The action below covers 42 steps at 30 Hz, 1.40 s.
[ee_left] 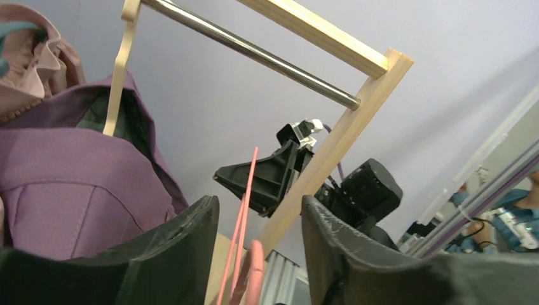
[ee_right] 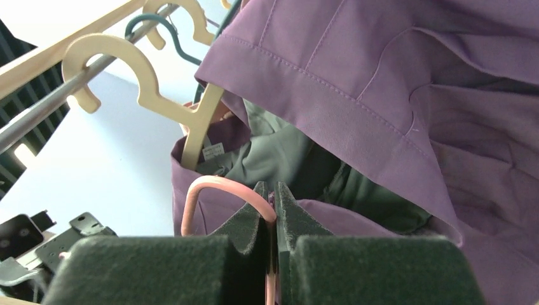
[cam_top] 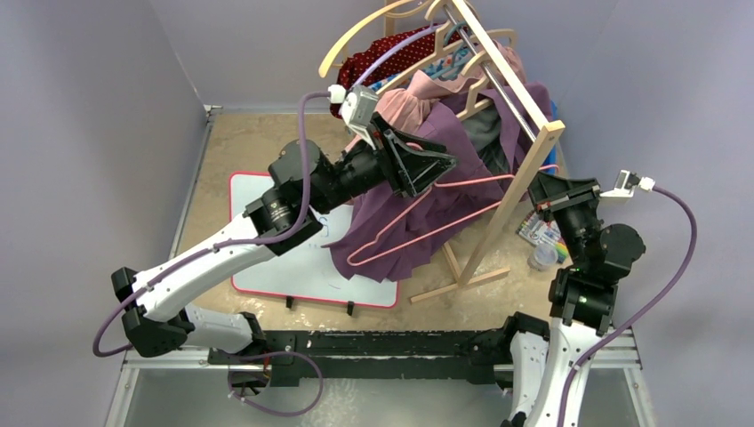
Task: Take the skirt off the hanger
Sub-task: Place the hanger at the clothesline.
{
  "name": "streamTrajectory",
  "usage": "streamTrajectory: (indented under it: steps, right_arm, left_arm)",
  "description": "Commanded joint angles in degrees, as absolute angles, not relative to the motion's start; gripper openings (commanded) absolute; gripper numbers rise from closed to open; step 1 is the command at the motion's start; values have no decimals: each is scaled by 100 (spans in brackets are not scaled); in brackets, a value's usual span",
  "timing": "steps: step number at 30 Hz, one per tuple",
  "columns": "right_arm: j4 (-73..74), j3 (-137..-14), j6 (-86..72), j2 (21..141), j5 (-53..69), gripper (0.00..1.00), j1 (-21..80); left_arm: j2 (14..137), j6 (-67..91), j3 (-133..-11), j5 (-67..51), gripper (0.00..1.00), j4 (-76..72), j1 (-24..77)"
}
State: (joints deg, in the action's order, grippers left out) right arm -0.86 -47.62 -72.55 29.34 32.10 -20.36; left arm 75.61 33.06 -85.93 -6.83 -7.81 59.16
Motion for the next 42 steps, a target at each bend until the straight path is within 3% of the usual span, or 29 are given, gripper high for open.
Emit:
streamTrajectory:
  steps: [1, 7, 10, 24, 33, 36, 42]
  right_arm:
    - [-604, -4754, -7204, 2896, 3412, 0, -2004]
    - [-522, -4737, -7250, 2840, 3407, 0, -2004]
    - [-469, -4737, -7340, 2823, 3475, 0, -2004]
    - [-844, -4690, -7782, 3135, 3615, 0, -2004]
    - [-1651, -4304, -8431, 3316, 3783, 0, -2004]
    - [-1448, -4488, -8154, 3375, 3791, 0, -2011]
    - [-995, -4868, -7712, 3418, 3777, 0, -2008]
  left_arm:
    - [7169, 3212, -8499, -487, 57, -1041, 5915]
    - [6916, 3050, -8382, -261, 93, -932, 5913]
    - [6757, 2933, -8327, -123, 100, -819, 5915]
    - [5900, 2460, -8090, 620, 100, 441, 5912]
    - [5867, 2577, -7735, 372, 100, 1433, 5911]
    - [5896, 2567, -7714, 476, 77, 1711, 5915]
    - [5939, 2600, -7714, 682, 65, 1879, 5914]
